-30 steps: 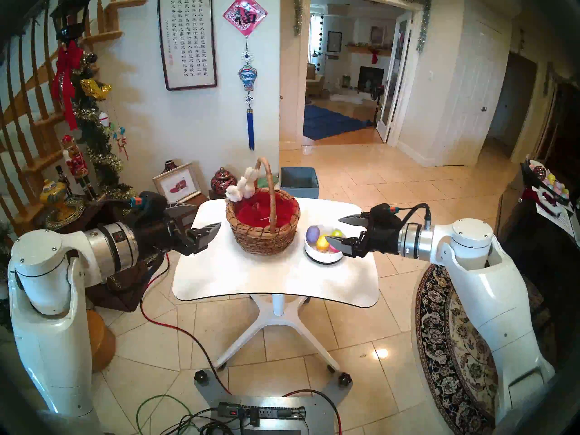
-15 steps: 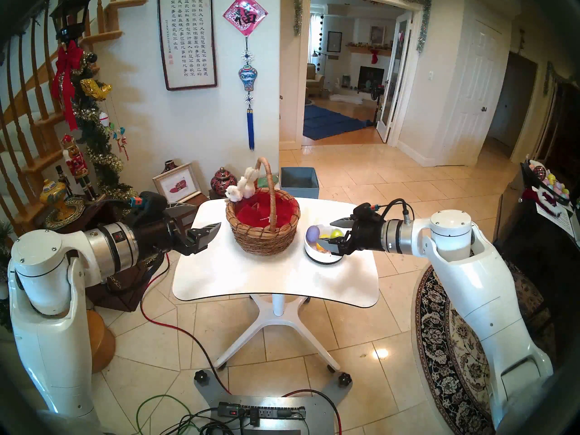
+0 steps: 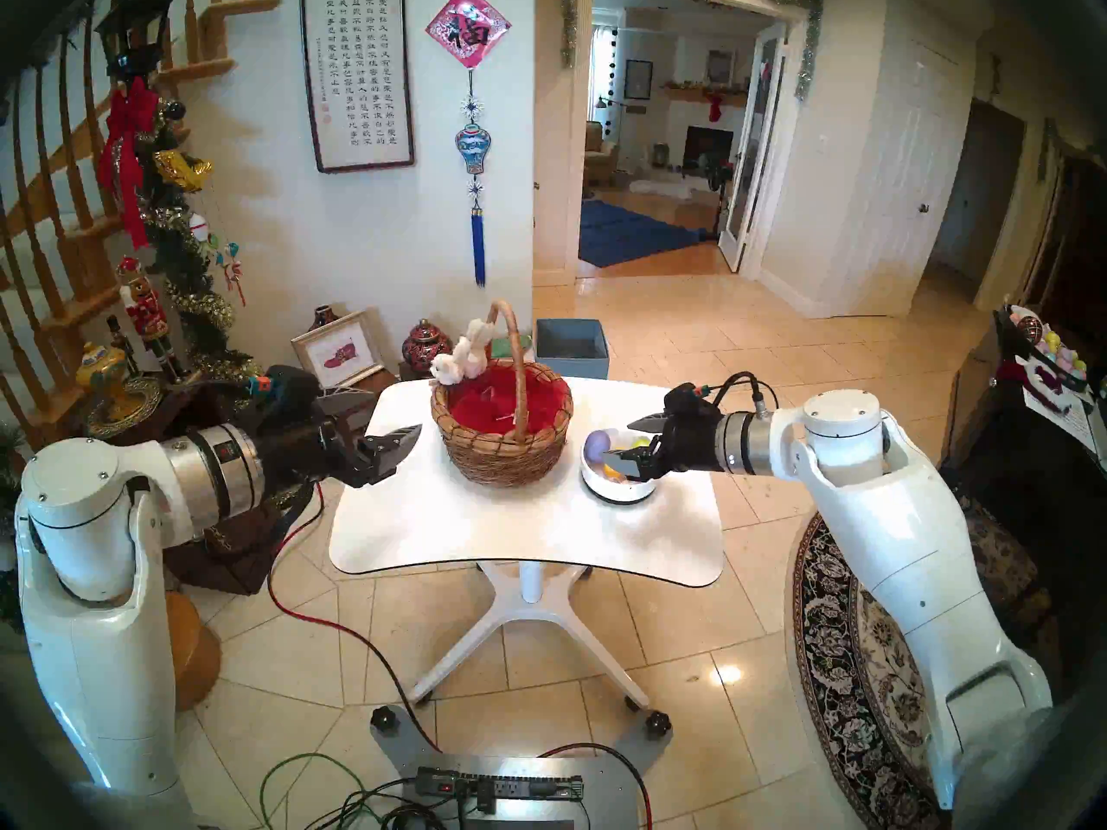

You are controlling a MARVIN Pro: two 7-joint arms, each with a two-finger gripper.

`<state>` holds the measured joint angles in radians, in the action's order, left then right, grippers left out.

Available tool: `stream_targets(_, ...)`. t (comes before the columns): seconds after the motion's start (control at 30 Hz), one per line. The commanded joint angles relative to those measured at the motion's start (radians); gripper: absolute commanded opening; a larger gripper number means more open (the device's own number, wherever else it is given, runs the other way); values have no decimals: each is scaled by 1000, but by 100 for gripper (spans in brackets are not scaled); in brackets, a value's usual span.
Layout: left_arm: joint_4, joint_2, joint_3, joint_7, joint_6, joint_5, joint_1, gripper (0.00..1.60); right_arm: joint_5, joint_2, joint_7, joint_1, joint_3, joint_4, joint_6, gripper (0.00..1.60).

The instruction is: Put easter egg into basket

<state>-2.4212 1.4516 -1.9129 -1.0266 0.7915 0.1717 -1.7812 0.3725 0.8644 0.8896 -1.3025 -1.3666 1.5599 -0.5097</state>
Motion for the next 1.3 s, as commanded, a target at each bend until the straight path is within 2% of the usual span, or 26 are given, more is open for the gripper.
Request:
stream_targets(0.0,-5,-1,2,0,-1,0,3,160,-25,17,-9,61,20,-22,19,160)
stream_targets(0.63,-5,-1,2,0,-1,0,3,160,-21,55,6,105,42,-75,35,160)
stream_targets(1.0,-5,-1,2,0,-1,0,3,160,11,74,42,121,44,-87,-19,160)
stream_targets(1.27,-5,-1,2,0,-1,1,3,160,-18,77,9,125,56,-81,-47,160)
